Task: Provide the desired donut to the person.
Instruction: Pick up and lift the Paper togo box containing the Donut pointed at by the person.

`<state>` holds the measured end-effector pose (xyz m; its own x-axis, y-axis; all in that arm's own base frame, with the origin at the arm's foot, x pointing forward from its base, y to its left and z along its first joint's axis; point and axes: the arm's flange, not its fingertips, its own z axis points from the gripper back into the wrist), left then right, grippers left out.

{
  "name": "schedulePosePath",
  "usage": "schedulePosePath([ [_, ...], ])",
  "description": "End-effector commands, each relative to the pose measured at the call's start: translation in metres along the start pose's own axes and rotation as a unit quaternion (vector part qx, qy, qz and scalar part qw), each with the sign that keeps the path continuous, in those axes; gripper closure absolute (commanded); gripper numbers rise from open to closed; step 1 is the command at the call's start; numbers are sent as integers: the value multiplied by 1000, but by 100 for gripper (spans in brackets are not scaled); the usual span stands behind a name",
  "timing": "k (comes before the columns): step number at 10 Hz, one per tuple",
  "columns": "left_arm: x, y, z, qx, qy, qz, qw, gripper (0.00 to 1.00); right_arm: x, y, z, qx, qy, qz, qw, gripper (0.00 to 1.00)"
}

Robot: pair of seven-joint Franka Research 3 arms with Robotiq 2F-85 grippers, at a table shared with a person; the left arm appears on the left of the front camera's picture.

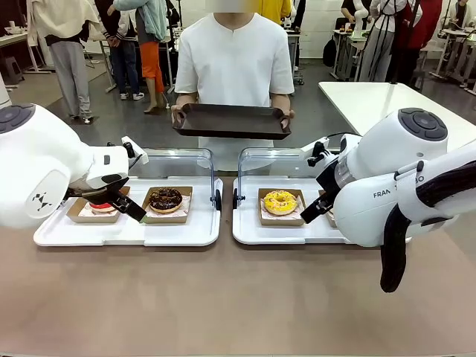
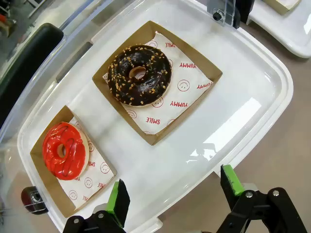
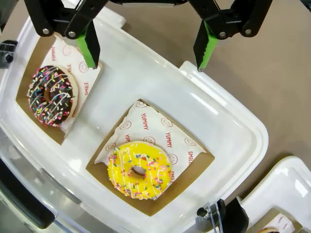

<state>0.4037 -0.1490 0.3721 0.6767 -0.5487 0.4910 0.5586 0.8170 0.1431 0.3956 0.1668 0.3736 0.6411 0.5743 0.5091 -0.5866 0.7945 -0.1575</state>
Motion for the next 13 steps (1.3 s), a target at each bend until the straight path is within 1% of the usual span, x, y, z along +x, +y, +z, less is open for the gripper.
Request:
schedulePosePath([
  [1,0,0,0,0,0,0,1000,0,0,0,0,0,0,0,1000,0],
  [10,0,0,0,0,0,0,1000,0,0,0,0,0,0,0,1000,0],
  [11,-4,0,16,11,18,1,1000,0,-1,-1,19,-4,7,0,1000,0],
  [12,-5,3,40,13,34,5,999,0,-1,-2,42,-6,17,7,1000,0],
  [13,-2,13,75,25,35,-8,999,0,1,-7,74,-18,34,5,999,0],
])
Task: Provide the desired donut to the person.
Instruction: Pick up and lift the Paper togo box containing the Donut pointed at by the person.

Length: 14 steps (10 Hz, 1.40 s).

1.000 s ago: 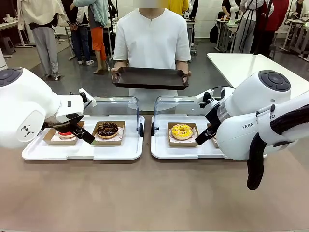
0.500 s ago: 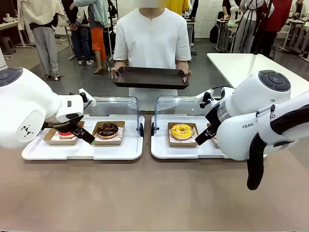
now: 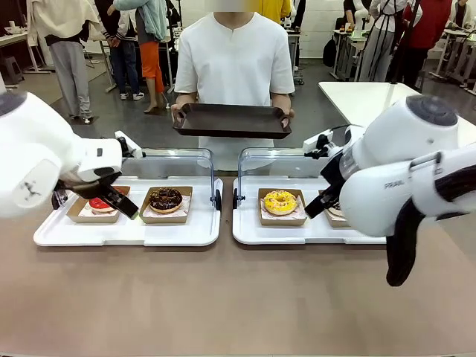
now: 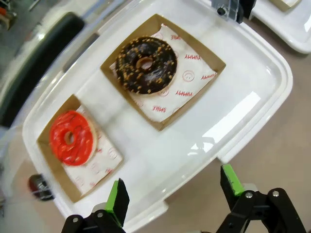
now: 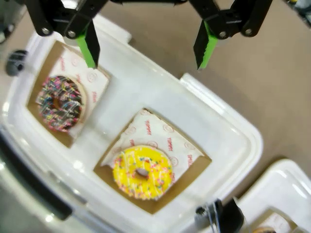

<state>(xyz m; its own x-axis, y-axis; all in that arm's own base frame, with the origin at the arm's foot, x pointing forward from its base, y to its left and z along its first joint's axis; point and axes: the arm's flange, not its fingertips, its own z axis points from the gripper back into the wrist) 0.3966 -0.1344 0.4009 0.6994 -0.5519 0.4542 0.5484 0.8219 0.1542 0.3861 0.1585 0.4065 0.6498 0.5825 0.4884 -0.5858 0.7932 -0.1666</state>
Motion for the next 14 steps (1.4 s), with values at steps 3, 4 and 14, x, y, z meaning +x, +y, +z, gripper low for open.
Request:
schedulePosePath([
  [3,4,7,122,60,0,-35,998,0,4,-10,121,-14,20,-5,1000,0],
  [4,15,11,143,69,3,-44,997,0,12,-8,143,-16,22,5,1000,0],
  [14,35,47,196,-74,-48,-31,996,0,32,-7,201,-23,-1,6,1000,0],
])
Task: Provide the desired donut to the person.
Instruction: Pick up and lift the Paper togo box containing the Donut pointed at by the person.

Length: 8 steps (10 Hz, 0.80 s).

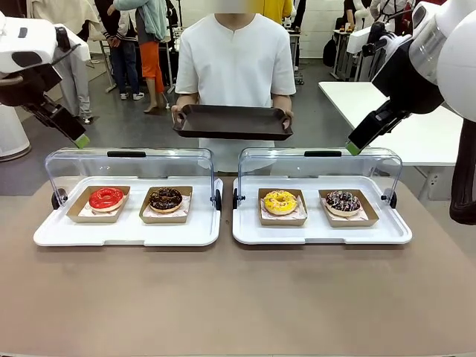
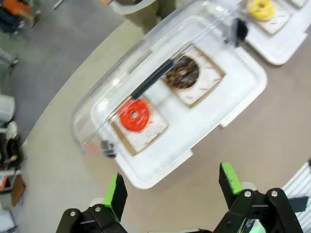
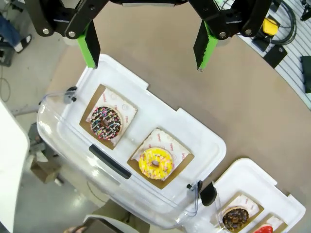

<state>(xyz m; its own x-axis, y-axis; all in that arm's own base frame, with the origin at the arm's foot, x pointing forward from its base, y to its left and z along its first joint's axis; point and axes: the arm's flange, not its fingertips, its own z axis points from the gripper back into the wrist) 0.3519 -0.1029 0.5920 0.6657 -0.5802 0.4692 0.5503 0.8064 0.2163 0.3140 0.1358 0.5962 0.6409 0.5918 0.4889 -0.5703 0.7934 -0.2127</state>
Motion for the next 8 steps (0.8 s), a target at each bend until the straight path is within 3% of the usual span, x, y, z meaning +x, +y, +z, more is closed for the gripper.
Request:
schedulePosePath([
  [1,-9,39,-2,-214,-116,-27,970,0,-14,-38,5,152,-38,-17,987,0],
  [3,-15,66,-17,-325,-163,-58,930,0,-35,-88,3,292,-69,-10,954,0],
  [5,-20,95,-28,-375,-228,-82,895,0,-52,-129,2,383,-126,41,914,0],
  [8,-42,143,-40,-379,-279,-72,880,0,-82,-187,-12,446,-228,112,858,0],
])
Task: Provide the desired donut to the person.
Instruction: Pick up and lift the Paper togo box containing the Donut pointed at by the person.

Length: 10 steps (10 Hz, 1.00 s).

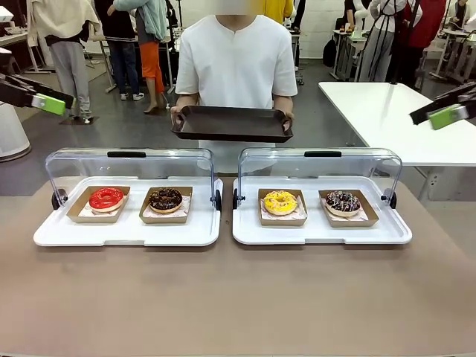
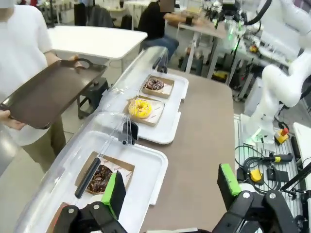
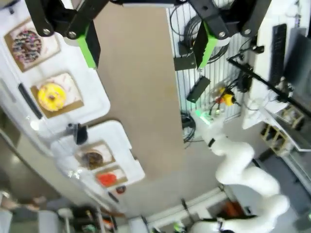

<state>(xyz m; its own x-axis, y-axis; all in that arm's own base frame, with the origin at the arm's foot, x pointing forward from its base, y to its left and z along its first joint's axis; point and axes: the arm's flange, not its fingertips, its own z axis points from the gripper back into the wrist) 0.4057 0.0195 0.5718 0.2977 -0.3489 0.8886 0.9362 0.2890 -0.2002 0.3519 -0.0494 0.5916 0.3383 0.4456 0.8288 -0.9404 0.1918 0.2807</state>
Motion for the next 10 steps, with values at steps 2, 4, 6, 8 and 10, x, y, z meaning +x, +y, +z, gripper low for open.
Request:
schedulePosePath([
  [2,-1,24,35,32,10,21,999,0,-24,-48,26,54,-61,37,996,0],
  [4,-4,21,53,49,17,16,999,0,-46,-62,45,48,-107,43,992,0],
  [6,-6,19,61,66,23,21,997,0,-65,-64,62,24,-128,25,991,0],
  [8,-16,14,68,80,26,30,996,0,-80,-57,71,-9,-133,14,991,0],
  [10,-21,10,73,100,38,37,994,0,-84,-45,79,-54,-127,7,990,0],
])
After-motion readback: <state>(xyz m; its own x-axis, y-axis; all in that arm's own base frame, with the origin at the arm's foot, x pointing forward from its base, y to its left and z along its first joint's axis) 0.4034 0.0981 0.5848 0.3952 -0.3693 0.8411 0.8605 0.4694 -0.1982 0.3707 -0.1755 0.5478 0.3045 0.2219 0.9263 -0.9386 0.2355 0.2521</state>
